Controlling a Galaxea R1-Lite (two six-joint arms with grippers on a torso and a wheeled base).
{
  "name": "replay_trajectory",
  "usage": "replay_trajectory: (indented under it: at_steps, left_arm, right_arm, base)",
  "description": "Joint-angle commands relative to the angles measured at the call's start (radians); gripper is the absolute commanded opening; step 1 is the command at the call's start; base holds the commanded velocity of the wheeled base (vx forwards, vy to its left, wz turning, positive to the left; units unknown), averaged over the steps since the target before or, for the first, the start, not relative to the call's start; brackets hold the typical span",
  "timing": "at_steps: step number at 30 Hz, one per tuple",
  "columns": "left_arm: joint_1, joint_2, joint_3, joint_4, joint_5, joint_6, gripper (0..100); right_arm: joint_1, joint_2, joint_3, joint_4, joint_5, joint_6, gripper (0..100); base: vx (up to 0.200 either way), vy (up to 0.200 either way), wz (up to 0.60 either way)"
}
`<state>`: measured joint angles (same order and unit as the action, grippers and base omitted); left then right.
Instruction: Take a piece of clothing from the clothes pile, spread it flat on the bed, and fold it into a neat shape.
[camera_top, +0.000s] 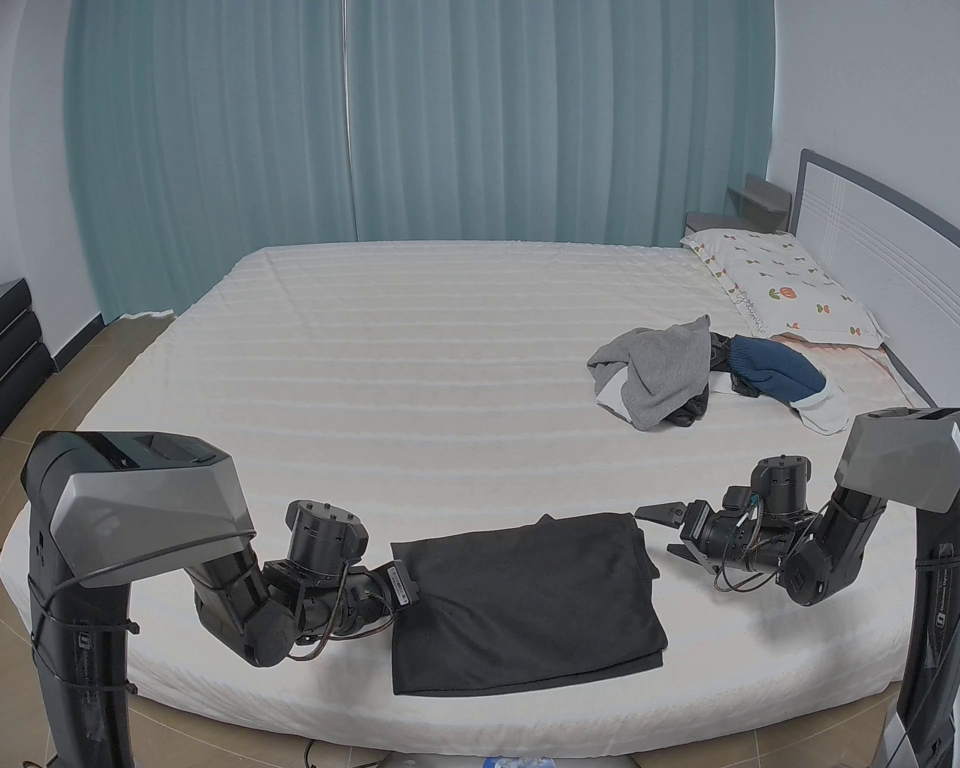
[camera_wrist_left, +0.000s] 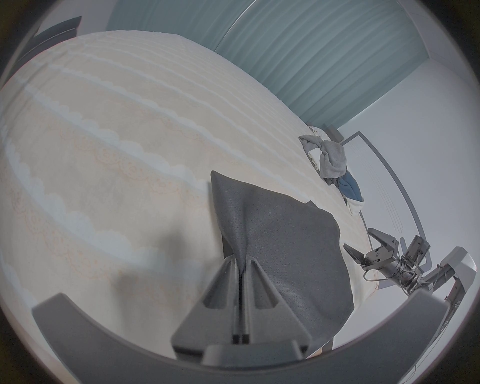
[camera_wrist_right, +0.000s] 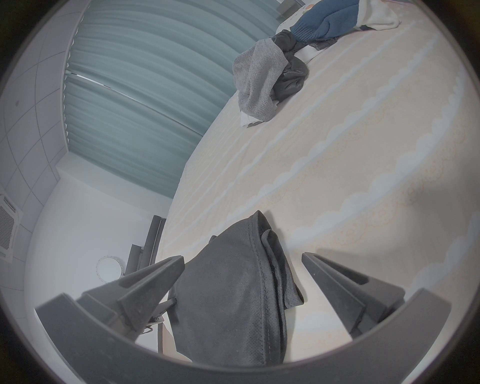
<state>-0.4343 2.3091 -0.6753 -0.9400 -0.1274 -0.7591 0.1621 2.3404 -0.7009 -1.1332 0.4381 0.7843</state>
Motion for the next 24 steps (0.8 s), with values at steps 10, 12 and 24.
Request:
replay_trajectory:
  at_steps: [10,12,24]
  left_arm:
    - [0.019,-0.014,0.008,-0.003,0.002,0.001,0]
    - [0.031,-0.031,0.01,0.001,0.002,0.0,0]
    - [0.077,-0.065,0.031,0.004,-0.004,0.001,0]
  right_arm:
    - [-0.003,0.003,-0.002,0.0,0.001,0.0,100]
    - [-0.003,0.003,-0.002,0.0,0.002,0.0,100]
    - [-0.01,0.005,-0.003,0.0,0.002,0.0,100]
  base:
    - [0.0,0.0,0.0]
    - [0.0,0.0,0.0]
    - [0.0,0.0,0.0]
